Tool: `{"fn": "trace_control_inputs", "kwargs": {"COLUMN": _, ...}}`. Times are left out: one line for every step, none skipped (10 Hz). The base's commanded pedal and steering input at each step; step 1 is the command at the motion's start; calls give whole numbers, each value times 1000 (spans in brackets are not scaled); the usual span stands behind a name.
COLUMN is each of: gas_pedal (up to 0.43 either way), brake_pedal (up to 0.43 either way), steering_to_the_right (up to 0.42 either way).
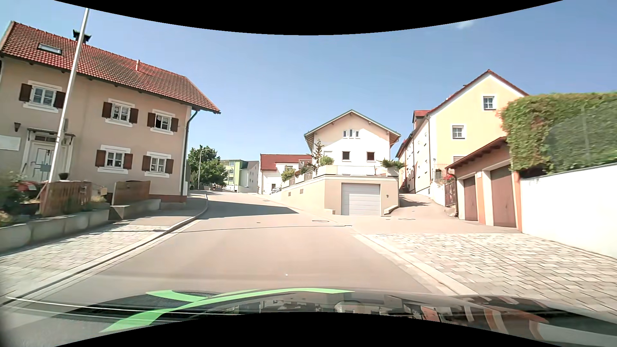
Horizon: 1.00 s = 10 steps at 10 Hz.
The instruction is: Follow the waypoints while adhering to traffic rules and regulations
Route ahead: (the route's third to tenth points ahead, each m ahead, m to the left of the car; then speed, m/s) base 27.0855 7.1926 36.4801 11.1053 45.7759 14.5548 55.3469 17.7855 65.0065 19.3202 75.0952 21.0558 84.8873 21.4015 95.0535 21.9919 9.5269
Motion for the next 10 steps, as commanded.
{"fn": "trace_control_inputs", "kwargs": {"gas_pedal": 268, "brake_pedal": 0, "steering_to_the_right": -69}}
{"fn": "trace_control_inputs", "kwargs": {"gas_pedal": 268, "brake_pedal": 0, "steering_to_the_right": -73}}
{"fn": "trace_control_inputs", "kwargs": {"gas_pedal": 268, "brake_pedal": 0, "steering_to_the_right": -75}}
{"fn": "trace_control_inputs", "kwargs": {"gas_pedal": 260, "brake_pedal": 0, "steering_to_the_right": -81}}
{"fn": "trace_control_inputs", "kwargs": {"gas_pedal": 260, "brake_pedal": 0, "steering_to_the_right": -83}}
{"fn": "trace_control_inputs", "kwargs": {"gas_pedal": 260, "brake_pedal": 0, "steering_to_the_right": -86}}
{"fn": "trace_control_inputs", "kwargs": {"gas_pedal": 260, "brake_pedal": 0, "steering_to_the_right": -88}}
{"fn": "trace_control_inputs", "kwargs": {"gas_pedal": 268, "brake_pedal": 0, "steering_to_the_right": -90}}
{"fn": "trace_control_inputs", "kwargs": {"gas_pedal": 268, "brake_pedal": 0, "steering_to_the_right": -90}}
{"fn": "trace_control_inputs", "kwargs": {"gas_pedal": 268, "brake_pedal": 0, "steering_to_the_right": -90}}
